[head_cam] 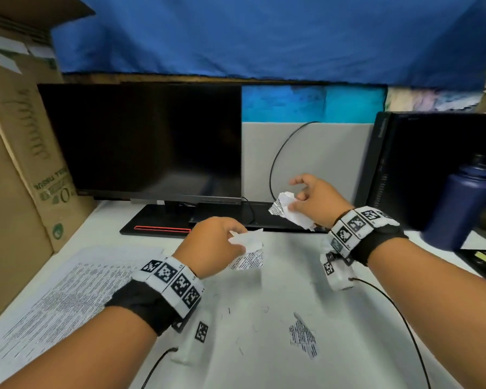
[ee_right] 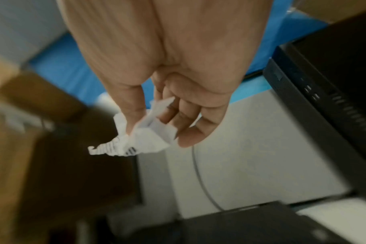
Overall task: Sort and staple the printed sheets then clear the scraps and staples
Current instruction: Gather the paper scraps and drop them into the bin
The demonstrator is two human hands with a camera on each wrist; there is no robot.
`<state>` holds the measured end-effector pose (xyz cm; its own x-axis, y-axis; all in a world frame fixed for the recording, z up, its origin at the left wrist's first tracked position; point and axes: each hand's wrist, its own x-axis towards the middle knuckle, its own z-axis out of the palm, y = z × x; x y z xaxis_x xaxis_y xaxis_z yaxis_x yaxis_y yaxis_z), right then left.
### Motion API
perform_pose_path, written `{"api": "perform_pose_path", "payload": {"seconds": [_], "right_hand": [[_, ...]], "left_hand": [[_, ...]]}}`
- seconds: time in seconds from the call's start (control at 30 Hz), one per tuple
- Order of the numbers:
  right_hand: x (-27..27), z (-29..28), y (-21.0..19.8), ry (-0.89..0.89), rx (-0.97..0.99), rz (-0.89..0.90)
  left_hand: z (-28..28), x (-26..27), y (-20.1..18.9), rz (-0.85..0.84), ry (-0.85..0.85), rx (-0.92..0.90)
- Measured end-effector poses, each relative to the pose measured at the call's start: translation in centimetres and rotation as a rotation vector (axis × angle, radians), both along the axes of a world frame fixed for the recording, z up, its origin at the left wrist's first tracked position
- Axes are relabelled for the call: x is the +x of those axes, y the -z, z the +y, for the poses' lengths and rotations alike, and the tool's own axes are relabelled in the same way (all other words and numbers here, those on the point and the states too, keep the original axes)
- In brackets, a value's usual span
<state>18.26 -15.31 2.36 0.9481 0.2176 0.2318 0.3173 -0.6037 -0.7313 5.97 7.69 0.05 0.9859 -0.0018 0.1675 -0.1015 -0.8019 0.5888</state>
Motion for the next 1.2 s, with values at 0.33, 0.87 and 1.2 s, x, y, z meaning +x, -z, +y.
{"api": "perform_pose_path", "payload": {"seconds": [0.33,0.87,1.2], "right_hand": [[-18.0,-0.9,0.6,-0.201,0.477,0.356],[-32.7,-1.8,11.3,-0.377,-0.139,0.346],[-27.4,4.9,30.2,-0.749,-0.997,0.482]], "left_hand": [[-4.3,-8.7,0.5,0.012,0.053,-0.748],[0.9,-16.8,8.0,-0.091,-0.148,-0.229],[2.6,-14.6,13.8,-0.170,-0.150,0.014]]}}
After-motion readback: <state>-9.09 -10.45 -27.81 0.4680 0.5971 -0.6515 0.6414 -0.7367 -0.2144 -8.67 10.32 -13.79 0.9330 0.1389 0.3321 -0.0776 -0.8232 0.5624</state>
